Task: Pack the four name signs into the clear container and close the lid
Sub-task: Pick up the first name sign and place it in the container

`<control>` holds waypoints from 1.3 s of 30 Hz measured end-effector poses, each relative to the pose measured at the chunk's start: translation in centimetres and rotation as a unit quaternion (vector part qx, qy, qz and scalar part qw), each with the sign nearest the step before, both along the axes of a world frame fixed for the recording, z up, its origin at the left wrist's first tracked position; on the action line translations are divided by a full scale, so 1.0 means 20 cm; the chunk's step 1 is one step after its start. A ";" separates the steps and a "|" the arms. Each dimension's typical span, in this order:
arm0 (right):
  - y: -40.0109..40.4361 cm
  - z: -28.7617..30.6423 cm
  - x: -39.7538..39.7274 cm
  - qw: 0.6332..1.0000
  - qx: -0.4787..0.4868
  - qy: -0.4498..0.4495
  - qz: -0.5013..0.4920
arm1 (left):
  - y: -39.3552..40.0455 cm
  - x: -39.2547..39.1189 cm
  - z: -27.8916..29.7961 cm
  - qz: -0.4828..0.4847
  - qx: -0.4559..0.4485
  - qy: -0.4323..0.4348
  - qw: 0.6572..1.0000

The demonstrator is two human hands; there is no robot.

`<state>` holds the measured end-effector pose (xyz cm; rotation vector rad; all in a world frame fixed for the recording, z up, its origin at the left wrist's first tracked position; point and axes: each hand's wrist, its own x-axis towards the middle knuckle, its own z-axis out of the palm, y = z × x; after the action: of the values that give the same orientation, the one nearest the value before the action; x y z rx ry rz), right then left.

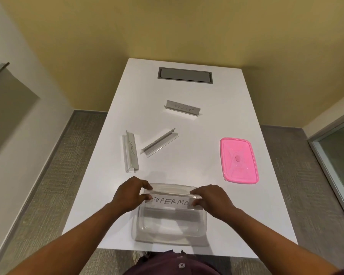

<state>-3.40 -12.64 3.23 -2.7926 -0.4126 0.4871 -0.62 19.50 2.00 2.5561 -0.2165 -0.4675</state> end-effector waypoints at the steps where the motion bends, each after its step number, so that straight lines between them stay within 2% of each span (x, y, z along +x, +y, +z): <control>1: 0.02 -0.01 0.01 0.999 -0.024 -0.008 0.020 | 0.00 -0.01 -0.01 -0.007 0.011 -0.010 1.000; 8: 0.09 -0.08 0.02 0.989 -0.130 -0.013 0.064 | -0.06 -0.02 -0.10 -0.084 0.119 -0.072 0.987; 12: 0.13 -0.12 0.00 0.984 -0.152 -0.011 0.088 | -0.07 -0.03 -0.13 -0.131 0.170 -0.084 0.973; 15: 0.18 -0.13 -0.03 0.972 -0.207 -0.004 0.107 | -0.09 -0.05 -0.13 -0.160 0.217 -0.080 0.960; 20: 0.23 -0.19 -0.02 0.975 -0.200 -0.044 0.085 | -0.14 -0.07 -0.14 -0.185 0.307 -0.064 0.931; 33: 0.27 -0.25 -0.03 0.967 -0.244 -0.022 0.066 | -0.19 -0.04 -0.21 -0.152 0.314 -0.029 0.937; 39: 0.26 -0.26 -0.02 0.976 -0.211 0.003 0.050 | -0.18 -0.03 -0.24 -0.134 0.297 -0.033 0.945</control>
<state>-3.90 -7.35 -2.00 -3.1872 -0.4996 0.6763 -1.29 15.82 -2.87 3.1534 -0.5204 -0.6243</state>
